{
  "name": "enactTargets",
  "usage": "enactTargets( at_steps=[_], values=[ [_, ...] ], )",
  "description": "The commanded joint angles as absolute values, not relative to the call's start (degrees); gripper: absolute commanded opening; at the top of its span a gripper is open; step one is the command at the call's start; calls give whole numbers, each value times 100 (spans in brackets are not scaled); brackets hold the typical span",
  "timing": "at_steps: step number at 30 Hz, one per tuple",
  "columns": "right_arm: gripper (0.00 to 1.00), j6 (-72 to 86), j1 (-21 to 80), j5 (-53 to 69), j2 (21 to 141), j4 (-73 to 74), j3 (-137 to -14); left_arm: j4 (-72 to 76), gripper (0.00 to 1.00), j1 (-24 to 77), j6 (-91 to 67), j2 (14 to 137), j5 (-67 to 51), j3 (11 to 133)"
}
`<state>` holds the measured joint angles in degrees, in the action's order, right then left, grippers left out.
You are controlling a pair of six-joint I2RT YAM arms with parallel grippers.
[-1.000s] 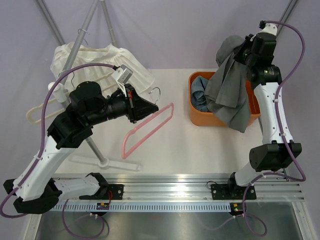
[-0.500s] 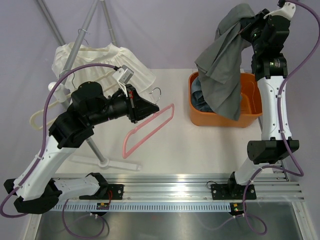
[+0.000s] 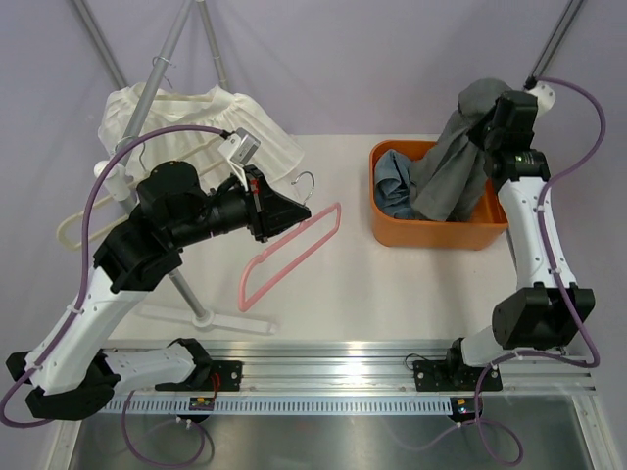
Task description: Remove the skirt from the hanger
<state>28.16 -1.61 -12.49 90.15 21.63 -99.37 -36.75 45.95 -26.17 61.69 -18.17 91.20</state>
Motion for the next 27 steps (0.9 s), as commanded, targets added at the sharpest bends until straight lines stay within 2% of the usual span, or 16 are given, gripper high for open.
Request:
enactTargets(
  at_steps=[1, 5, 10, 13, 17, 18, 20, 21, 24, 25, 27],
  values=[
    [0, 3216, -176, -1267, 8000, 2565, -8889, -3340, 0, 4597, -2672, 6020, -1933, 9062],
    [0, 3532, -167, -897, 7507, 2971, -7590, -3121, 0, 4588, -2821, 5994, -2109, 8869],
    [0, 3412, -167, -407, 7671, 3085, -7101, -2944, 0, 4605, -2988, 5941, -2223, 8701],
    [36, 2892, -167, -185, 8390, 3653, -7872, -2839, 0, 4605, -3085, 5959, -2399, 8666],
    [56, 2470, -167, 156, 9236, 4577, -9513, -2646, 0, 4597, -3199, 5994, -2715, 8640],
    [67, 2365, -167, 367, 9324, 4666, -9701, -2628, 0, 4605, -3234, 5985, -2716, 8631],
    [77, 2268, -167, 570, 9317, 4571, -9888, -2619, 0, 4597, -3243, 5977, -2716, 8631],
    [86, 2224, -167, 684, 9229, 4483, -9888, -2637, 0, 4597, -3243, 5977, -2716, 8640],
    [93, 2232, -167, 1142, 8729, 4018, -9677, -2672, 0, 4605, -3234, 5959, -2725, 8605],
    [99, 2267, -167, 1334, 8423, 3764, -9511, -2663, 0, 4597, -3234, 5959, -2725, 8587],
    [100, 2372, -167, 1676, 8079, 3587, -9361, -2611, 0, 4597, -3234, 5959, -2838, 8552]
  ],
)
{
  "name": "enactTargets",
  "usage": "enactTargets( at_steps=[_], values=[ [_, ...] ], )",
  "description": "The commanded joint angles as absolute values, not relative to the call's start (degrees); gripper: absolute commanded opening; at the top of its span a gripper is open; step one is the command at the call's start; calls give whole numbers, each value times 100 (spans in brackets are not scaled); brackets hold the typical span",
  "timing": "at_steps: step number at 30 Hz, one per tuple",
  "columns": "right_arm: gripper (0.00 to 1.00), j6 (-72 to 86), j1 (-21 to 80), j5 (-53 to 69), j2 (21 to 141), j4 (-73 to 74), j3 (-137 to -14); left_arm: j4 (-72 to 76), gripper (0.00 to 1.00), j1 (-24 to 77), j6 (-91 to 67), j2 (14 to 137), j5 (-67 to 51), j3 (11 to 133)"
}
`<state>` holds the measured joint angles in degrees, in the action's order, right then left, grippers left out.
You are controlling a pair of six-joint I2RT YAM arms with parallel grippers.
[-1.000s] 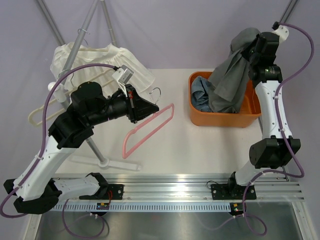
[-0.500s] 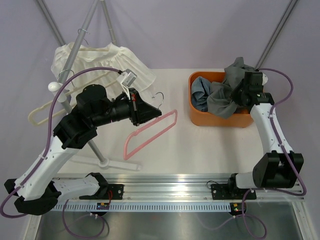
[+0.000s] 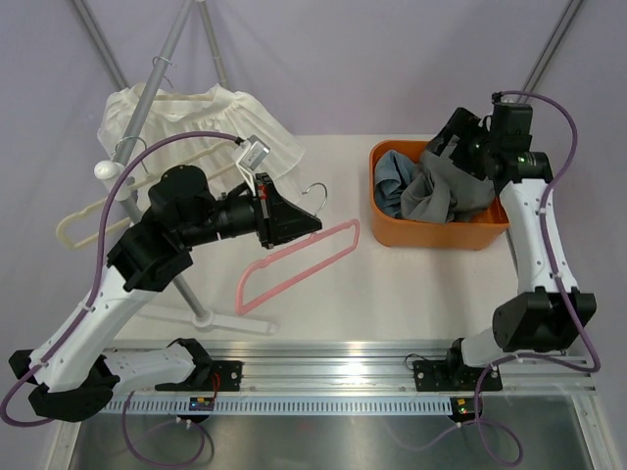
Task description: Remove the skirt from the hanger
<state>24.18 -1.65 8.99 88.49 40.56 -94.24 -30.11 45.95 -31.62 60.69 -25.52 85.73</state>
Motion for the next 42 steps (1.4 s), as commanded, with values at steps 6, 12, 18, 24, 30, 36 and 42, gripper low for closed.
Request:
enactTargets(
  at_steps=[6, 12, 18, 24, 30, 36, 42],
  values=[
    [100, 2723, -167, 3039, 6401, 2954, -8185, -1927, 0, 4597, -3488, 5941, -3690, 8341],
    [88, 4049, -167, 6787, 5213, 989, -6550, -1301, 0, 4597, -3911, 5836, -4385, 8244],
    [90, 3858, -35, 7628, 4351, 1477, -6135, -678, 0, 4605, -4385, 5590, -4842, 7920],
    [90, 4464, 386, 8033, 3797, 739, -5810, -54, 0, 4605, -4930, 5432, -5062, 7770],
    [81, 4474, 693, 8139, 3736, 905, -6064, 439, 0, 4614, -5282, 5432, -5036, 7778],
    [66, 4482, 844, 8165, 3919, 1028, -6398, 1335, 0, 4676, -5827, 5537, -5054, 7620],
    [44, 5026, 1037, 7981, 4201, 206, -6627, 1582, 0, 4799, -5950, 5642, -5027, 7576]
  ],
)
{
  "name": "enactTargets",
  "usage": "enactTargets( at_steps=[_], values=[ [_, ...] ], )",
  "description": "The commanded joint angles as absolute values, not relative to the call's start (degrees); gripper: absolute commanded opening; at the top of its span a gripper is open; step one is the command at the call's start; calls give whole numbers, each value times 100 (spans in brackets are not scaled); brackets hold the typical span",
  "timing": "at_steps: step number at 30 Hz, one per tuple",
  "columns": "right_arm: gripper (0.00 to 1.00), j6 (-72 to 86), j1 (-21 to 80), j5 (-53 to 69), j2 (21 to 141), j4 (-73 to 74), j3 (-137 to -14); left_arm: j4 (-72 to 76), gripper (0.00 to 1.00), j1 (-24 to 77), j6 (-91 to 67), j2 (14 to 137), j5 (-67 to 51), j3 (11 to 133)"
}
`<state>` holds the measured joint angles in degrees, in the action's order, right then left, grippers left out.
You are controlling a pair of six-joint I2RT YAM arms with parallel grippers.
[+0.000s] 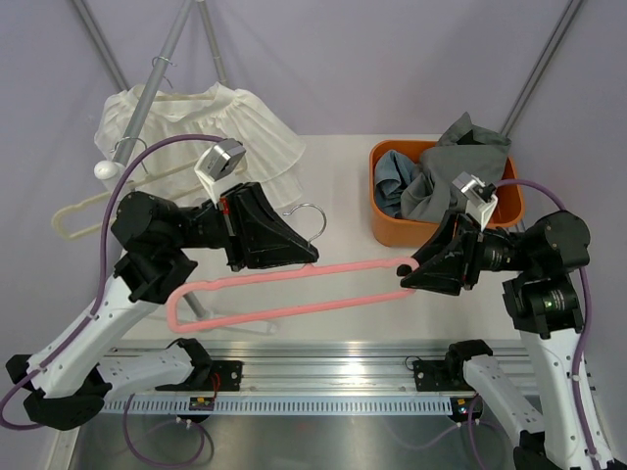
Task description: Remove the skirt from the hanger
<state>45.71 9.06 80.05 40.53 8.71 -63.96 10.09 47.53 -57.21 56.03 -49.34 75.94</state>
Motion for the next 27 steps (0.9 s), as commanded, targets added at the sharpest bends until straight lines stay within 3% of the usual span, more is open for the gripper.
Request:
enactTargets(
  at_steps=[1, 2, 3, 4, 6, 7, 8, 9, 18, 22, 27],
  values=[
    [39, 5245, 1081, 7963, 4227, 72, -6627, 1652, 0, 4816, -6002, 5651, -5036, 7576],
    [32, 5325, 1185, 7937, 4245, -260, -6627, 1705, 0, 4808, -6038, 5660, -5036, 7576],
    [6, 5378, 1247, 7928, 4289, -333, -6618, 1757, 0, 4816, -6073, 5686, -5045, 7585],
    [0, 5396, 1309, 7936, 4315, -351, -6618, 1784, 0, 4816, -6099, 5704, -5054, 7602],
    [0, 5388, 1484, 7954, 4324, -421, -6618, 1767, 2, 4816, -6100, 5748, -5071, 7638],
    [0, 5362, 1529, 7963, 4307, -448, -6627, 1758, 17, 4816, -6091, 5757, -5028, 7638],
    [0, 5344, 1538, 7954, 4289, -448, -6627, 1714, 53, 4816, -6056, 5748, -4958, 7620],
    [0, 5344, 1538, 7963, 4254, -440, -6636, 1627, 96, 4816, -5995, 5722, -4887, 7611],
    [0, 4272, 1547, 7612, 4096, 1090, -6961, 994, 99, 4808, -5398, 5572, -4412, 7585],
    [0, 4079, 1538, 7392, 3964, 1326, -7031, -574, 99, 4799, -4311, 5336, -3563, 7883],
    [0, 2999, 1538, 6698, 3990, 2995, -7576, -1677, 99, 4799, -3430, 4949, -2542, 8051]
  ],
)
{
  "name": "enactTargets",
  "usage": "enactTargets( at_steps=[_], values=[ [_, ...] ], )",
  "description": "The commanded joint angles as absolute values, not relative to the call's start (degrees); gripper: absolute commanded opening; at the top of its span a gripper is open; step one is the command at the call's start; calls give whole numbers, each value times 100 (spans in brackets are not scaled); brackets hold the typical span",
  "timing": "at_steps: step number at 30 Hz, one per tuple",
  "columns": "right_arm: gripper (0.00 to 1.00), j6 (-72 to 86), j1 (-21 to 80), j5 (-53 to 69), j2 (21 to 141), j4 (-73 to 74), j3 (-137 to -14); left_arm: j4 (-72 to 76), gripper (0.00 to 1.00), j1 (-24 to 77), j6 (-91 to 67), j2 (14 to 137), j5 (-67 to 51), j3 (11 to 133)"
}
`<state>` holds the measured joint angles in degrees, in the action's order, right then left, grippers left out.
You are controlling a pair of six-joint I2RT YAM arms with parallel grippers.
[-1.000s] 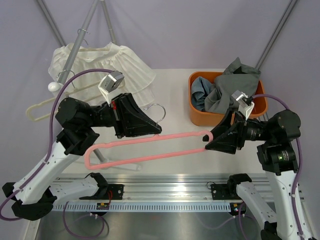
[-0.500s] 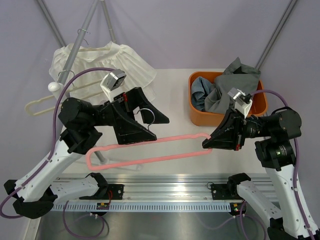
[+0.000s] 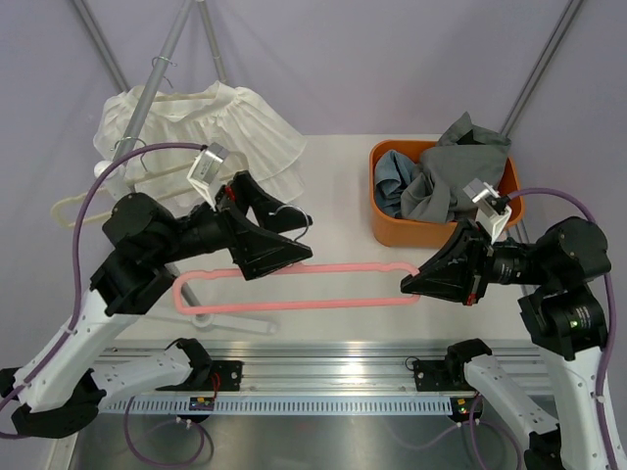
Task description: Remove the skirt from the hanger
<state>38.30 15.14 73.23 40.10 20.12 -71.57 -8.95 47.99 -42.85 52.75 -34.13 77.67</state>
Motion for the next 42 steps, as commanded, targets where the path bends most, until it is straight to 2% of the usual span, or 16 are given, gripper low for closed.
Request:
enactTargets(
  at_steps=[1, 9, 20, 23, 26, 30, 36, 42],
  values=[
    [0, 2927, 1547, 6541, 3990, 3232, -7620, -1748, 99, 4799, -3367, 4905, -2453, 8025],
    [0, 1839, 1547, 5942, 4113, 4736, -8077, -2338, 99, 4799, -2682, 4799, -1934, 8437],
    [0, 1336, 1547, 4940, 4332, 5721, -8727, -2707, 99, 4799, -1934, 5414, -1838, 10079],
    [0, 1292, 1547, 4957, 4543, 5494, -8649, -2339, 99, 4799, -1855, 5353, -1679, 10195],
    [0, 1257, 1547, 4948, 4763, 5030, -8578, -711, 99, 4808, -1898, 5011, -1845, 9722],
    [0, 1747, 1547, 5361, 5027, 3791, -8455, 455, 99, 4799, -1960, 4737, -2118, 9194],
    [0, 2241, 1634, 5748, 5923, 2260, -8859, 317, 99, 4799, -1863, 5018, -1900, 9597],
    [0, 1644, 2504, 5414, 7118, 3015, -10291, -482, 99, 4799, -1486, 5185, -566, 9957]
  ],
)
